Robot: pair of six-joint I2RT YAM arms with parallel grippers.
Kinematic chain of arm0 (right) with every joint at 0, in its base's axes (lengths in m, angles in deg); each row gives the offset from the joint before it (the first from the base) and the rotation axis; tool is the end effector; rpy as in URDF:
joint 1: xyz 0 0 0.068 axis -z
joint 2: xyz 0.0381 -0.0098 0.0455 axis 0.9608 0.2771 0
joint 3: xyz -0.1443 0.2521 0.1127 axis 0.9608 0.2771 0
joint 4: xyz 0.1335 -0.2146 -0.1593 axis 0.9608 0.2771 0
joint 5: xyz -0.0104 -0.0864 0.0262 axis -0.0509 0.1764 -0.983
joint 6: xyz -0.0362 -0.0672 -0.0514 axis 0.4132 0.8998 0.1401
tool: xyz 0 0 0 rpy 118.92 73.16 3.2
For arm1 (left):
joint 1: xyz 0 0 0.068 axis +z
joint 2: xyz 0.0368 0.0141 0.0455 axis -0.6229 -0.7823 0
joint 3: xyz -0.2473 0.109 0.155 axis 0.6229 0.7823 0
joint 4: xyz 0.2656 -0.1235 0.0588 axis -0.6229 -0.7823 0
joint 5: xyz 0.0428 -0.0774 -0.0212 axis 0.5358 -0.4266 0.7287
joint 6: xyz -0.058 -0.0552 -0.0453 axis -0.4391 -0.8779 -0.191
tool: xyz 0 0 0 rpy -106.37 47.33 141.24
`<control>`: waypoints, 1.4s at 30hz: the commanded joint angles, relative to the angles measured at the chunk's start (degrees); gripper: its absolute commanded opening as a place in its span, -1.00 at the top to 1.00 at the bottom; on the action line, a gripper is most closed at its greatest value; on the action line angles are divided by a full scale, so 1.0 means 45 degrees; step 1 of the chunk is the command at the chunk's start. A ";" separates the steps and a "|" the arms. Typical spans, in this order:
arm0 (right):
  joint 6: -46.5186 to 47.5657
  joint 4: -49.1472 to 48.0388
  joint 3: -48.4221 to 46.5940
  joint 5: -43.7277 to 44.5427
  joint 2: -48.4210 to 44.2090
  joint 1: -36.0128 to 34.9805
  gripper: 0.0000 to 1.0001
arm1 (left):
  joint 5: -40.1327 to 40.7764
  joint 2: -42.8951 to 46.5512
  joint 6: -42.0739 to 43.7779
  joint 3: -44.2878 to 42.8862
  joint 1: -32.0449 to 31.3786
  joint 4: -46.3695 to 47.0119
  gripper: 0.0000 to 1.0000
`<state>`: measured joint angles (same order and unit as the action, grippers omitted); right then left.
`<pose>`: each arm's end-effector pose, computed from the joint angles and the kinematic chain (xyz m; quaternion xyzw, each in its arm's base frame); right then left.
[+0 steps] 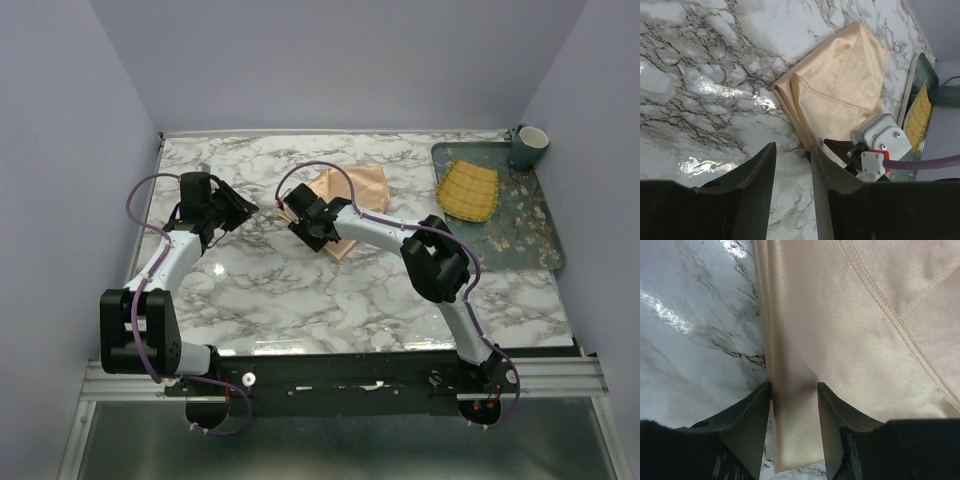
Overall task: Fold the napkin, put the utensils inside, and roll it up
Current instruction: Roll the napkin with the utensil
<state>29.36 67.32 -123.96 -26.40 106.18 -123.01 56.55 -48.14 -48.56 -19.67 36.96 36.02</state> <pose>0.3842 0.4132 0.1420 -0.4283 0.8587 -0.0185 0.2807 0.3627 -0.0343 0.2384 -0.2837 0.8354 -0.3103 0.3539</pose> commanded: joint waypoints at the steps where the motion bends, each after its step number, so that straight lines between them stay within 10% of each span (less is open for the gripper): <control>1: 0.0022 0.0905 -0.0287 0.0317 0.0085 -0.0201 -0.02 | -0.0345 -0.0027 -0.0078 0.0212 0.0093 0.0277 0.15; 32: -0.0252 0.1218 -0.0639 0.2778 0.1589 -0.1041 0.22 | -0.0638 0.0149 -0.0137 0.0388 0.0191 0.0355 0.15; 42: -0.0330 0.1237 -0.0580 0.0573 0.1257 -0.0808 0.93 | -0.1378 -0.0553 -0.0702 0.1149 0.0152 0.1468 -0.06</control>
<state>29.67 71.49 -128.20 -14.56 110.22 -127.49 54.45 -48.29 -49.76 -16.87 37.42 38.86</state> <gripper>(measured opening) 0.106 0.505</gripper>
